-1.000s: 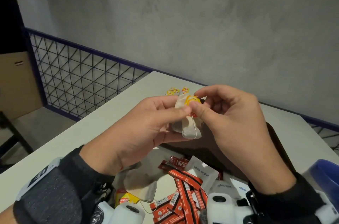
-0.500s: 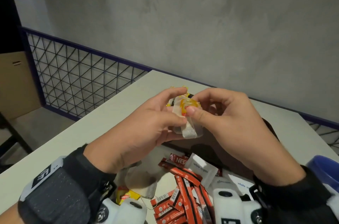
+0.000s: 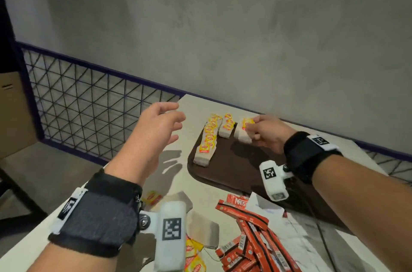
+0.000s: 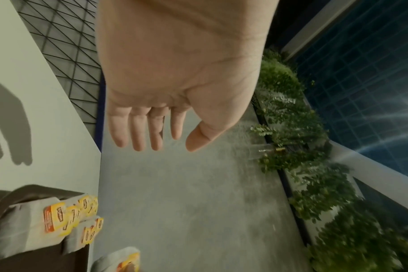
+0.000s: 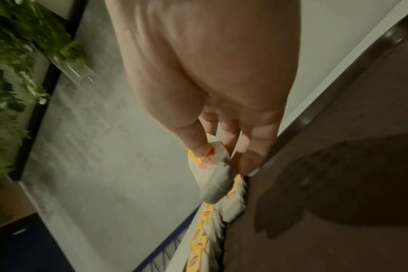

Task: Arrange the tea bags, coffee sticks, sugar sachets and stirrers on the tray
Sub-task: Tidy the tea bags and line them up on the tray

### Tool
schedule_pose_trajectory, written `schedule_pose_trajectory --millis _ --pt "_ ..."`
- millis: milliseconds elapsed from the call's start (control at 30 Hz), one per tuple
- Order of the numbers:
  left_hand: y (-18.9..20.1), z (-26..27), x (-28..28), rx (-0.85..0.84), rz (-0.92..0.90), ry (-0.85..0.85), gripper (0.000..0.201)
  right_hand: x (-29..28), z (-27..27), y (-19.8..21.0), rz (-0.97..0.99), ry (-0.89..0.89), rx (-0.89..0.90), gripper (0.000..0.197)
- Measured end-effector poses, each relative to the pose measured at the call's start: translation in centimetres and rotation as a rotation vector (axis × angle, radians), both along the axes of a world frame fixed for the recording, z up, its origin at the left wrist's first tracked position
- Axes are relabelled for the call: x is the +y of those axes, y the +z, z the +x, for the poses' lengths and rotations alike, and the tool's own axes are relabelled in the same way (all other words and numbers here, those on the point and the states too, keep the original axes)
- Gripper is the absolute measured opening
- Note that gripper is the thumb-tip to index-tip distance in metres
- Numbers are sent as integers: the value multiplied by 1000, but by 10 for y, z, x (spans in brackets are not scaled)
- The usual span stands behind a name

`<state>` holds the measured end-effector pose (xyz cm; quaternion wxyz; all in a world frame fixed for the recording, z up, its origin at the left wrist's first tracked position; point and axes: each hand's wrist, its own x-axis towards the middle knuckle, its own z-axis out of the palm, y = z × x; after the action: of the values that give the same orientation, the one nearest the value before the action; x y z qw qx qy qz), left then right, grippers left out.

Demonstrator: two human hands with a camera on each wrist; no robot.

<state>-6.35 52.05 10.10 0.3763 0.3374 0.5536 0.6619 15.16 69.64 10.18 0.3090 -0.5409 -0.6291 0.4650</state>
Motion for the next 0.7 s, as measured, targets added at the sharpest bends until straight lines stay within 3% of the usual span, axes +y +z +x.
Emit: schedule_pose_trajectory --millis 300,533,700 --pt "-5 -15 6 -94 9 13 20 41 -45 -32 -63 -39 -116 25" --pt "-8 -10 9 -105 2 -16 18 53 -63 -43 -99 -67 -57 16" --pt "-8 -12 10 -111 9 -4 17 55 -58 -38 -64 -140 -227 19"
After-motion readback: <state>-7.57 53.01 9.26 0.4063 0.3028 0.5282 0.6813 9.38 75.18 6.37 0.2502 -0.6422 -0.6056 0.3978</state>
